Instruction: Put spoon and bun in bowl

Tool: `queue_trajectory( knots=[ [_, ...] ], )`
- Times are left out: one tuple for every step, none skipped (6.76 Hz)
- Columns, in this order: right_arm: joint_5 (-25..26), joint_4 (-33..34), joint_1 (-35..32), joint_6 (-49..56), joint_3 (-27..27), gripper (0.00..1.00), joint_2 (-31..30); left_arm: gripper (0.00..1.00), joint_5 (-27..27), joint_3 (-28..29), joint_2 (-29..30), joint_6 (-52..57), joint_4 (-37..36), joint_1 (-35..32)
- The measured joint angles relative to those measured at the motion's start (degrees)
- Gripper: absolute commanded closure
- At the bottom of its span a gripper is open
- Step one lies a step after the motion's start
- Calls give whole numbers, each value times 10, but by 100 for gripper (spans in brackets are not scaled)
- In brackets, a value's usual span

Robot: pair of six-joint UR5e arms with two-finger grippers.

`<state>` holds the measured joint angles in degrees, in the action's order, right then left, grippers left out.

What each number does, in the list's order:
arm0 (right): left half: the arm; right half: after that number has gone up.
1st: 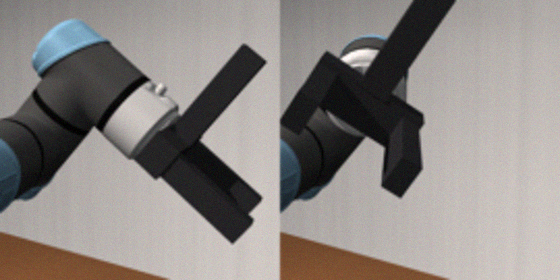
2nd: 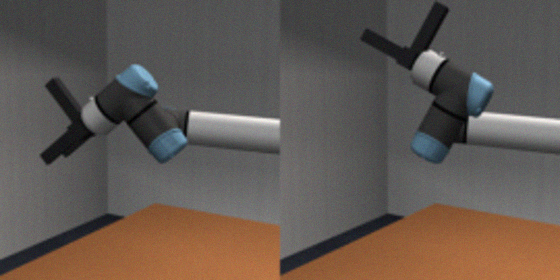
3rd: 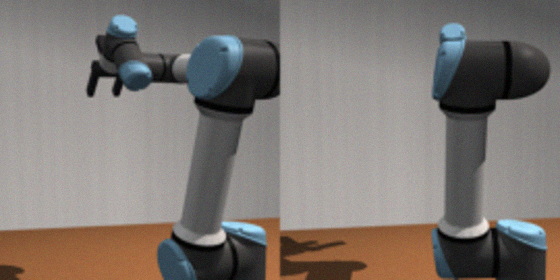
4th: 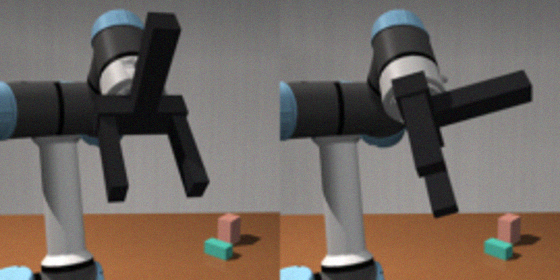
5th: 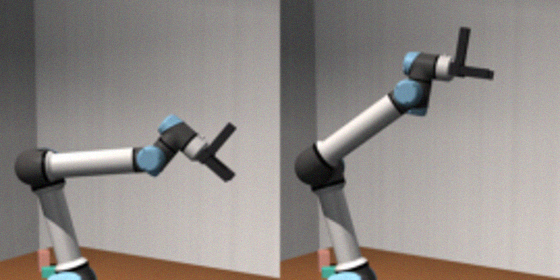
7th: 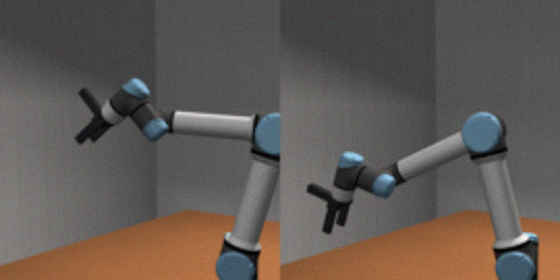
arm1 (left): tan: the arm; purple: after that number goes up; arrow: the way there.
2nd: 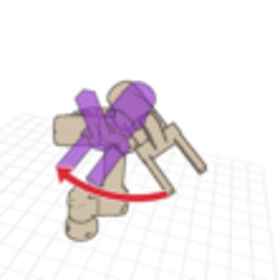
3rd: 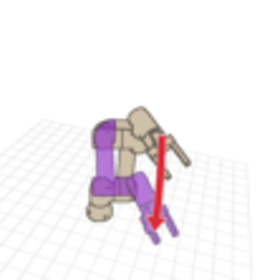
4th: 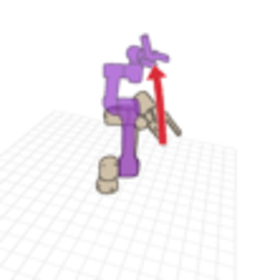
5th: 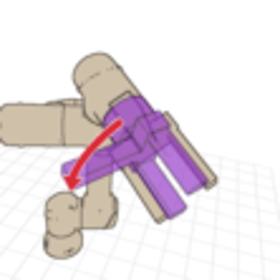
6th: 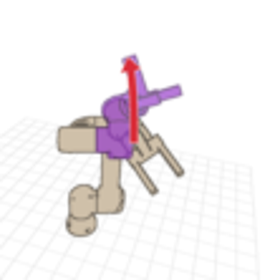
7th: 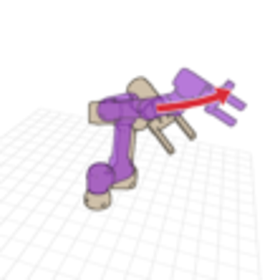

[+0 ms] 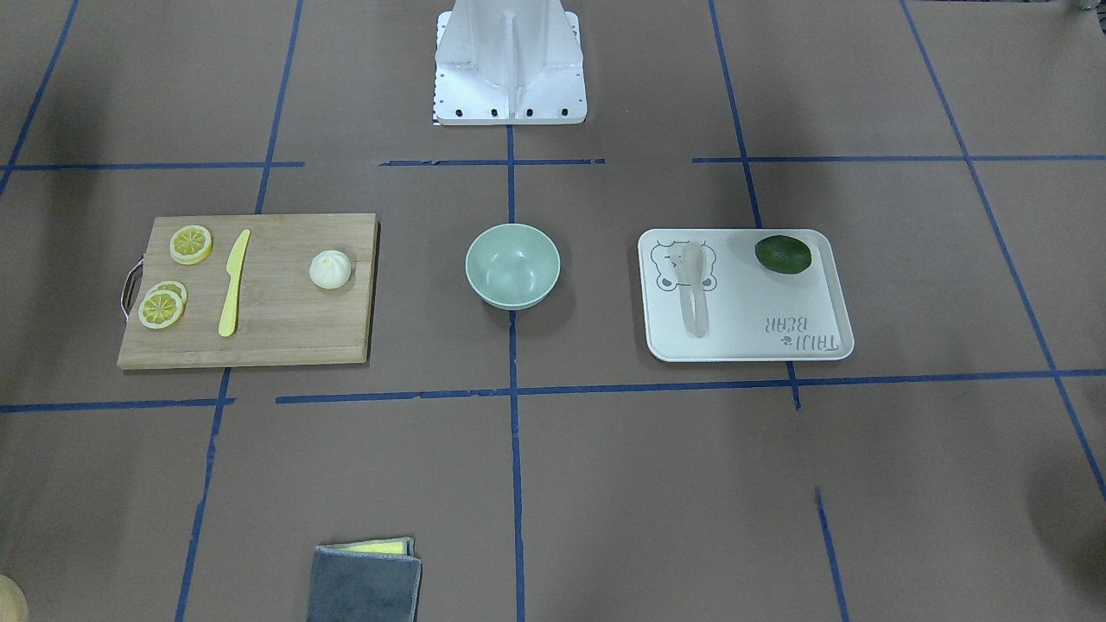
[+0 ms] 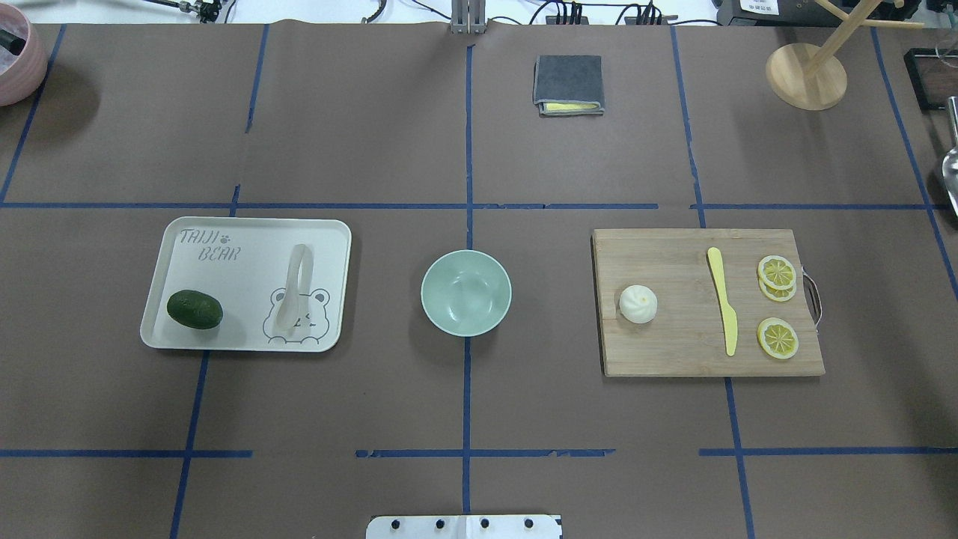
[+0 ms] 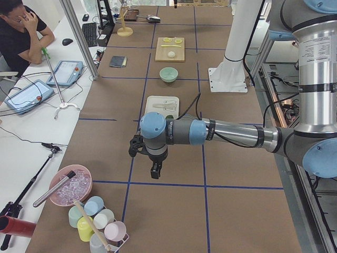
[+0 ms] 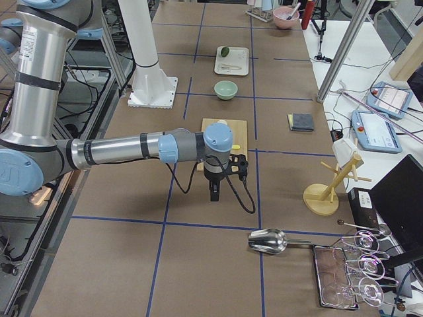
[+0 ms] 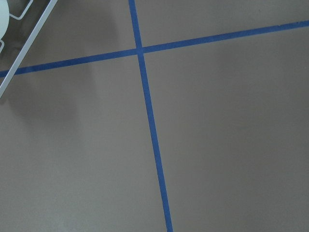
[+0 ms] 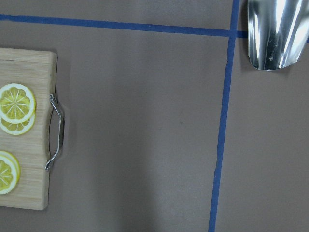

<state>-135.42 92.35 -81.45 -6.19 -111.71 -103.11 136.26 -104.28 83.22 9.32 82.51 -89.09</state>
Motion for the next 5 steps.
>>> queue_trajectory(
  knots=[
    [3, 0, 0, 0, 0, 0, 1, 0, 0, -5, 1, 1, 1, -1],
    [3, 0, 1, 0, 0, 0, 1, 0, 0, -15, 1, 1, 2, -3],
    [1, -1, 1, -1, 1, 0, 1, 0, -1, -23, 0, 0, 3, -4],
    [-3, -3, 1, -2, 3, 0, 0, 0, -5, -32, 0, 1, 5, -4],
    [-12, -5, 1, -3, 5, 0, -1, 0, -6, -31, 2, 3, 14, -5]
  ],
)
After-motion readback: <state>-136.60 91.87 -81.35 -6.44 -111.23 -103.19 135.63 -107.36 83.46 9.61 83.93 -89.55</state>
